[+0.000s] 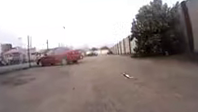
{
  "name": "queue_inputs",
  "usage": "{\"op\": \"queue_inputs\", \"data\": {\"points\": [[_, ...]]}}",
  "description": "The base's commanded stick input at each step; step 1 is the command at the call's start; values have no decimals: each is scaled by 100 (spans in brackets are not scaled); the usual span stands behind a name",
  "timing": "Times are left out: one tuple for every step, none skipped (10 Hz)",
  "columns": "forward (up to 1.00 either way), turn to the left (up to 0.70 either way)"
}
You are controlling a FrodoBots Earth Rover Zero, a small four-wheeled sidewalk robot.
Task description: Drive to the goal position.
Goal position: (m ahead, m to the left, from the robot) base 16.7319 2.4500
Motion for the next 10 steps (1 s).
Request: {"op": "queue_inputs", "data": {"points": [[50, 0], [50, 0], [50, 0], [50, 0], [50, 0], [50, 0], [50, 0], [50, 0], [50, 0], [50, 0]]}}
